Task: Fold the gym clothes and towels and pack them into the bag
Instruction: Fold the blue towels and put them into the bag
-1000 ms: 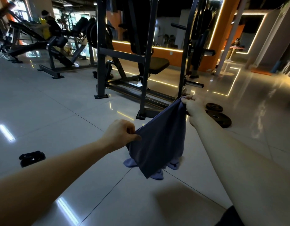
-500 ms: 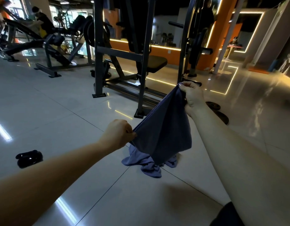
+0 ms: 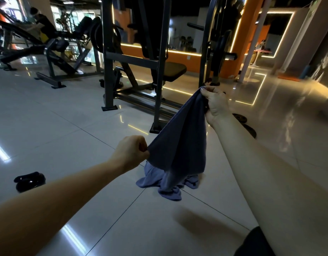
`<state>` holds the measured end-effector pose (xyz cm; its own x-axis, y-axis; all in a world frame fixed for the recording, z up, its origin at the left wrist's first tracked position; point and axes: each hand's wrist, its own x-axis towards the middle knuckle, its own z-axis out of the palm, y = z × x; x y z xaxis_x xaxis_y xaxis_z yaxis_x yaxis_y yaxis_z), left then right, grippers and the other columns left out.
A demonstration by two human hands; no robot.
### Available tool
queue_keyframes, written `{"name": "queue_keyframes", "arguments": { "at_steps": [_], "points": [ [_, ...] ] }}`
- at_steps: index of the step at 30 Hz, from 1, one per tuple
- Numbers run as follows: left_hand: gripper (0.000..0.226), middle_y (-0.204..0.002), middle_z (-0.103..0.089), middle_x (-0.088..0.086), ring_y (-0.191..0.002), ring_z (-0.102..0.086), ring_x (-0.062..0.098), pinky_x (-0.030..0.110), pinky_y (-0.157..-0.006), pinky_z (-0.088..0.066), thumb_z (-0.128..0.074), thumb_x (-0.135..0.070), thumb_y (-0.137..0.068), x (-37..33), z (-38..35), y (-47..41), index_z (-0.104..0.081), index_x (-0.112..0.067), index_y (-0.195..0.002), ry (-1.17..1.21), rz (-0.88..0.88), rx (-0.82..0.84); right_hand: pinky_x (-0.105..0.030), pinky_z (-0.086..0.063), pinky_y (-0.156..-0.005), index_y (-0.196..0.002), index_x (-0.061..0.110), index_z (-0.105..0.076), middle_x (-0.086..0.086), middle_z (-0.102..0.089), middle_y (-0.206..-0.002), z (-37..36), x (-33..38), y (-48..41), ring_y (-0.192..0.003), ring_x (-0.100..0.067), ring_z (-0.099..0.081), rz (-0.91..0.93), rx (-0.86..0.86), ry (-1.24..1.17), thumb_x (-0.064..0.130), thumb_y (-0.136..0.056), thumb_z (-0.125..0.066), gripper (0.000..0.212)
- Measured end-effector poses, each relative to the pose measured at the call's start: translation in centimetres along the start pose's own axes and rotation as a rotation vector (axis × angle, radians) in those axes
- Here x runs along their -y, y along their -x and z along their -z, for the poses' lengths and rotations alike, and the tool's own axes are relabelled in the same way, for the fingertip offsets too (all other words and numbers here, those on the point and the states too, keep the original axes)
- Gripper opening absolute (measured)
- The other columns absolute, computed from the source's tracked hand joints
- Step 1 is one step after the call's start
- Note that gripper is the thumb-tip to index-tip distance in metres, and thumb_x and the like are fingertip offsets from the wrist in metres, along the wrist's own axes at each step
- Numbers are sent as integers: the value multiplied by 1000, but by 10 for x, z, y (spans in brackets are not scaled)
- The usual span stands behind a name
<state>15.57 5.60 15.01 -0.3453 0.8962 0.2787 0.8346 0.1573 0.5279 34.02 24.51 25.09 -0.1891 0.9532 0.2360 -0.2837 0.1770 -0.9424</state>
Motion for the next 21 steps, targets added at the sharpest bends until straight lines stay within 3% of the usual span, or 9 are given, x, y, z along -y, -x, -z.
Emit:
{"name": "queue_keyframes", "arguments": {
  "at_steps": [5,8,11,13,16,18,21],
  "points": [
    [9,-82,-62,-4,-77,-61,14,20,-59,-41,-68,-14,-91,1,3,-6,-61,-18,-94,92,103,93,-35,-52,-80,-88,19,-66,-3,-65,-94,1,-1,1,-91,-21,-60,-10,-7,10,12,-95,-63,11],
    [8,-80,-65,1,-79,-62,18,23,-62,-43,-64,-16,-94,4,7,-7,-68,-12,-90,164,149,134,-39,-53,-89,-95,21,-67,-6,-65,-104,5,-9,-1,-100,-24,-61,-14,-64,111,16,-95,-62,7],
    [8,-83,-68,8,-80,-65,20,27,-66,-46,-61,-14,-95,10,19,-11,-67,-13,-89,366,164,-55,-41,-51,-93,-105,23,-64,-5,-62,-110,14,-19,-3,-101,-22,-60,-124,-188,235,20,-98,-58,9],
    [4,-85,-67,7,-79,-65,21,29,-65,-48,-61,-16,-96,15,27,-17,-63,-16,-92,408,158,-217,-43,-52,-95,-108,21,-64,-4,-62,-103,15,-26,-5,-98,-22,-61,-264,-221,287,22,-99,-57,11],
    [8,-84,-64,4,-76,-64,21,34,-65,-54,-63,-18,-96,17,35,-19,-56,-21,-97,353,58,-315,-45,-52,-96,-108,18,-66,-6,-61,-100,7,-31,0,-103,-29,-62,-338,-69,405,19,-98,-52,17],
    [17,-82,-61,4,-72,-63,18,32,-63,-54,-65,-15,-95,16,36,-17,-50,-21,-100,325,-14,-343,-47,-49,-95,-100,19,-64,-9,-60,-109,-4,-30,7,-103,-28,-57,-245,30,513,15,-97,-48,16],
    [19,-77,-57,-1,-67,-57,11,25,-61,-45,-66,-13,-94,15,38,-16,-50,-21,-97,224,-111,-379,-37,-42,-81,-96,10,-65,-9,-61,-105,-25,-21,19,-95,-21,-55,-81,125,584,12,-99,-43,23]
  ]
}}
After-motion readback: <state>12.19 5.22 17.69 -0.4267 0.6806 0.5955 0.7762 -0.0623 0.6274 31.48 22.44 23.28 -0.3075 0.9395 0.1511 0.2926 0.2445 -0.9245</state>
